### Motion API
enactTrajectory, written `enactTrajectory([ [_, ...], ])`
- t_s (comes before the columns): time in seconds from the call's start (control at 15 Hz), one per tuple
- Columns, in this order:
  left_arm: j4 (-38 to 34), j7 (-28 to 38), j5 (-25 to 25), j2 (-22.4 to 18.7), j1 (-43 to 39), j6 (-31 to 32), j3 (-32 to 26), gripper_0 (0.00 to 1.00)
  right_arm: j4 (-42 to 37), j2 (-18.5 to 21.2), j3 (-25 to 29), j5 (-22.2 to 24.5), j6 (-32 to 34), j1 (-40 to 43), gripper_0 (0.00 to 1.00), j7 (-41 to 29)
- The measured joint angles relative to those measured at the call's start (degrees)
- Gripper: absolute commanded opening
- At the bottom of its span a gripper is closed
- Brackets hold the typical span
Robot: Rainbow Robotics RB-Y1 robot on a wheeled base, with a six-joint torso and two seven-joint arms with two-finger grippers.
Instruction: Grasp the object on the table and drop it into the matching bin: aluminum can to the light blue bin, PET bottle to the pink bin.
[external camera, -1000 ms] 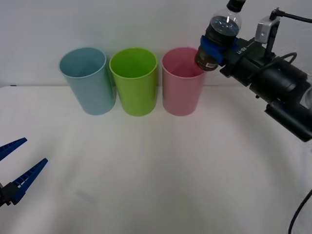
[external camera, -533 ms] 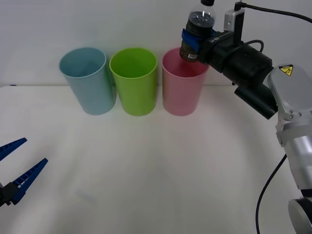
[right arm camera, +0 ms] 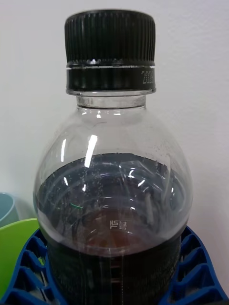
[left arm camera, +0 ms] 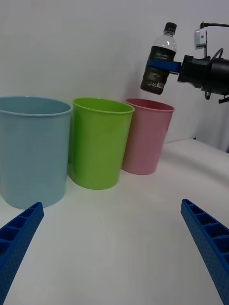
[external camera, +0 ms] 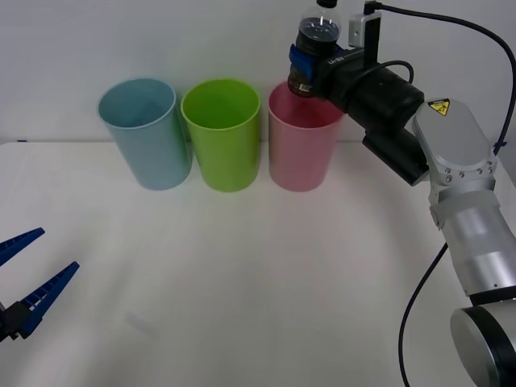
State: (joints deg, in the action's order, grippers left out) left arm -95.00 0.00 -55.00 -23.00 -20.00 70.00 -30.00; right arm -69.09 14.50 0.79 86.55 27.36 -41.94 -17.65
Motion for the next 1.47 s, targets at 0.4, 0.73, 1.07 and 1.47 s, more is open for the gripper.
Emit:
enactTrajectory([
  [0.4,0.0,0.0,0.0,0.0,0.0,0.0,0.0,1.00,0.1,0.0,0.3,0.1,0.0,0.0,1.00,1.0],
  [0.73,0.0,0.0,0.0,0.0,0.0,0.0,0.0,1.00,0.0,0.0,1.2,0.1,0.4,0.3,1.00,1.3],
  [1.07,0.0,0.0,0.0,0.0,0.0,0.0,0.0,1.00,-6.7,1.6,1.6,0.1,0.9,5.1,1.00,0.7],
  [1.47,0.0,0.0,0.0,0.0,0.0,0.0,0.0,1.00,-19.9,5.9,1.6,-1.4,4.3,16.5,1.00,-0.5],
])
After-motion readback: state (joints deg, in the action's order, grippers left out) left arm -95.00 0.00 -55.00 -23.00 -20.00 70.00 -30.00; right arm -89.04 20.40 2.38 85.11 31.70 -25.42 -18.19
